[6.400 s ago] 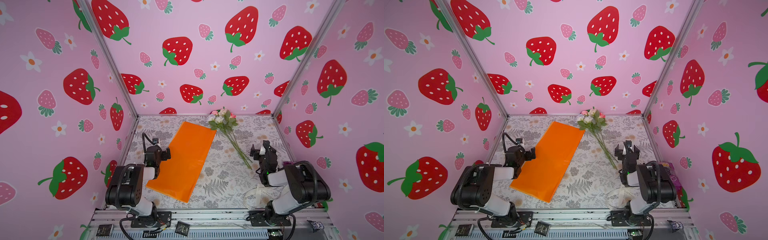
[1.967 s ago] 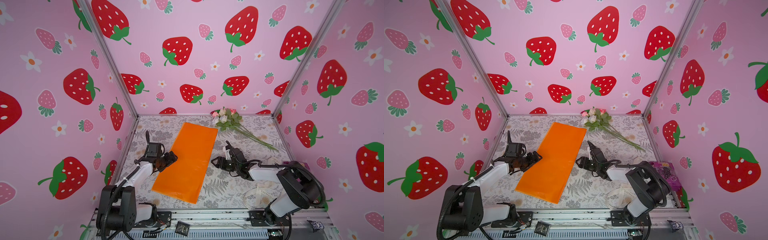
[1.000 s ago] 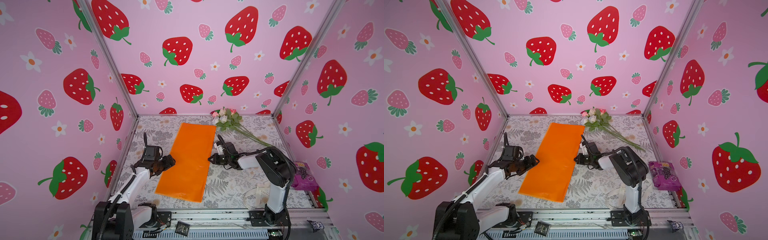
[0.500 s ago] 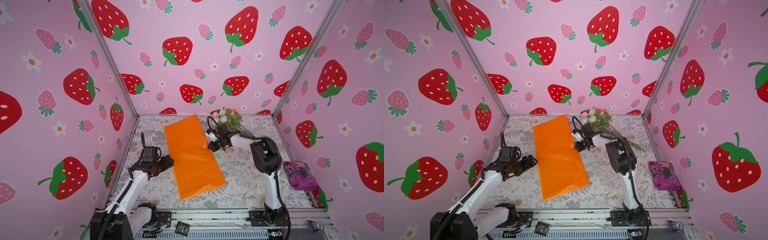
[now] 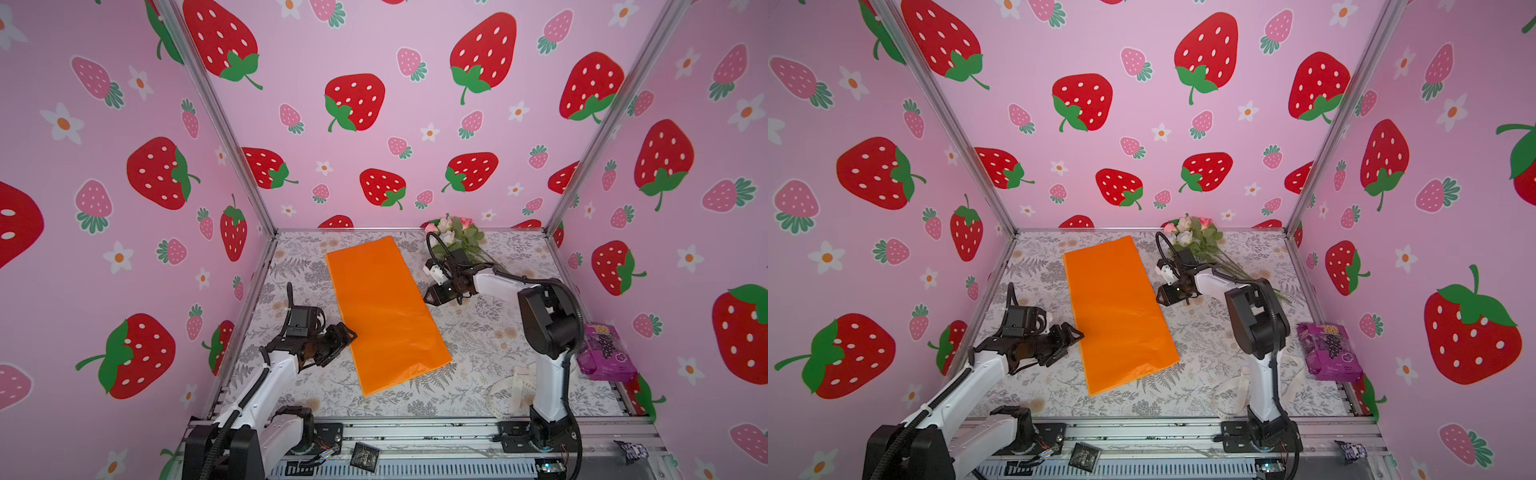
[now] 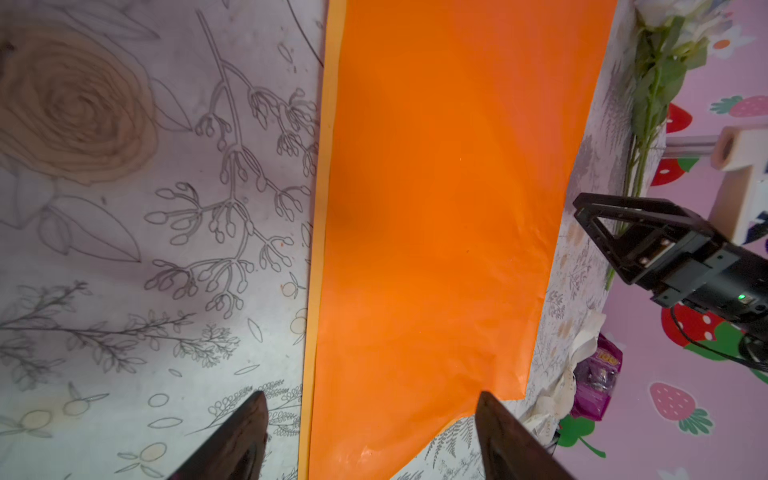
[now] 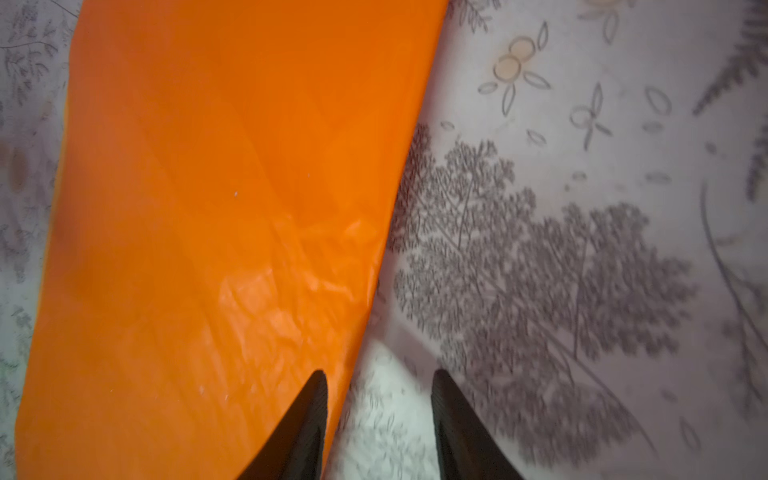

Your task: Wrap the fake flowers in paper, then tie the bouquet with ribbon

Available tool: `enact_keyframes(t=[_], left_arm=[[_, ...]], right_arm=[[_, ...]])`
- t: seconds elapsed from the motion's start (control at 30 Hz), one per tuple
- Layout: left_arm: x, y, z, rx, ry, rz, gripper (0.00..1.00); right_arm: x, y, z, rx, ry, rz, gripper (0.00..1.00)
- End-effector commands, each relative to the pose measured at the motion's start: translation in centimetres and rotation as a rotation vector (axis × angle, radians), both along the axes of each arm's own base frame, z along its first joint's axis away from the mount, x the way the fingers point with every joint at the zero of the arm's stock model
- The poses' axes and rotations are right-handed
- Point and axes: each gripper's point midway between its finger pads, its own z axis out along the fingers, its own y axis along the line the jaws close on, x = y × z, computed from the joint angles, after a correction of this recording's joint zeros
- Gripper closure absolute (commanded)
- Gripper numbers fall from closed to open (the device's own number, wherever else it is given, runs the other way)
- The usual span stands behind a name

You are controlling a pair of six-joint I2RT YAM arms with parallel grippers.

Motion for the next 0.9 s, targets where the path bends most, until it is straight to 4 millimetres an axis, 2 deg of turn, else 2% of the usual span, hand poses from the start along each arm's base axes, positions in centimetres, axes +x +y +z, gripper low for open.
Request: enact_keyframes(t=[0.0,0.07,0.13,0.3,0.4,0.5,0.87], left_arm=[[-0.7,-1.9,0.7,-0.131,0.017,-0.005,0.23],[-1.5,-2.6,0.3,-0.150,0.041,-0.016,0.26],[-2.4,-3.2,-0.7,-0.145,0.068,-0.037,0.26],[-4.1,-4.2,-2.2,-0.128,0.102,-0.060,0.27],[-4.5,-4.5,-2.3,-0.108,0.098,-0.084,0.27],[-4.5,-4.7,-2.5,-0.117,0.090,-0.084,0.28],[-4.8,-4.5,-4.0,-0.080,0.135,-0.101,0.29]], right_arm=[[-1.7,0.2,3.9,0.124,-0.044,-0.041,0.55],[-3.6,0.5,5.4,0.202,-0.067,-0.057,0.54],[-6.1,0.8,5.5,0.259,-0.071,-0.066,0.54],[-12.2,3.3,4.3,0.360,0.019,-0.036,0.56],[-14.4,4.4,3.1,0.352,0.048,-0.021,0.58],[-15.0,4.5,1.7,0.322,0.071,-0.023,0.61],[-15.2,3.3,-2.5,0.207,0.117,-0.058,0.62]])
